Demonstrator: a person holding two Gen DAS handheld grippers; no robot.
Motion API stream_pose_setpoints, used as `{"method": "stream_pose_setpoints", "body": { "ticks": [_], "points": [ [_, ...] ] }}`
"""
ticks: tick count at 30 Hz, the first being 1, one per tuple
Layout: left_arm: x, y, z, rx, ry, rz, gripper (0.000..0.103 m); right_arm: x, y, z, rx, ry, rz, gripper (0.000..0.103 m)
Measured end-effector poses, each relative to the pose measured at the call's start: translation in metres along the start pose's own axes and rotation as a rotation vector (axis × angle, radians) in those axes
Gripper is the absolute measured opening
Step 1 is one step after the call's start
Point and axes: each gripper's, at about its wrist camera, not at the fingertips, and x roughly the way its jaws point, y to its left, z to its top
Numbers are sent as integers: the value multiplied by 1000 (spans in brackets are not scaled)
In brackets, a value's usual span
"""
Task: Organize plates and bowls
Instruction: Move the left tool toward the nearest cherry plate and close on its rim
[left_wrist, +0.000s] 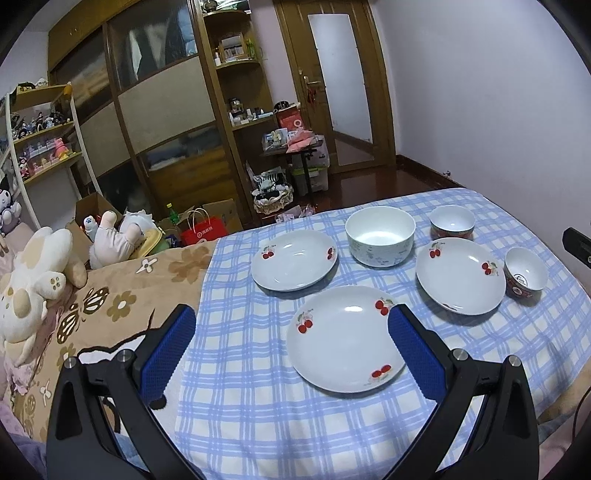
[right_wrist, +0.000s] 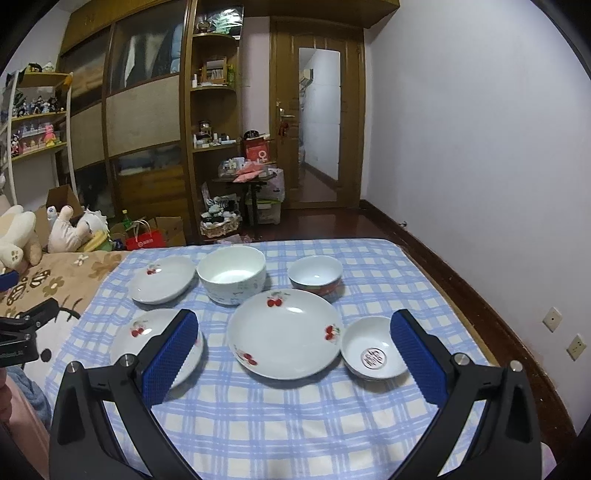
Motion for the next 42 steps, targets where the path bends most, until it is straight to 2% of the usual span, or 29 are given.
{"method": "stream_pose_setpoints", "body": {
  "ticks": [11, 17, 22, 24, 28, 42],
  "points": [
    [49, 13, 22, 40, 47, -15, 102, 31, 42, 15, -31, 16, 64, 103],
    [71, 16, 34, 57, 84, -25, 102, 59, 68, 20, -89, 54, 82, 103],
    [94, 23, 42, 56, 137, -91, 102, 84, 79, 23, -78, 91, 127, 103],
    [101, 24, 42, 61, 140, -81, 102, 93, 84, 23, -72, 95, 141, 103],
    [123, 28, 40, 40, 181, -87, 102, 112, 93, 21, -69, 114, 153, 103],
    [181, 17, 8, 82, 320, -104, 102, 166, 114, -16, -89, 237, 169, 103]
  ]
}}
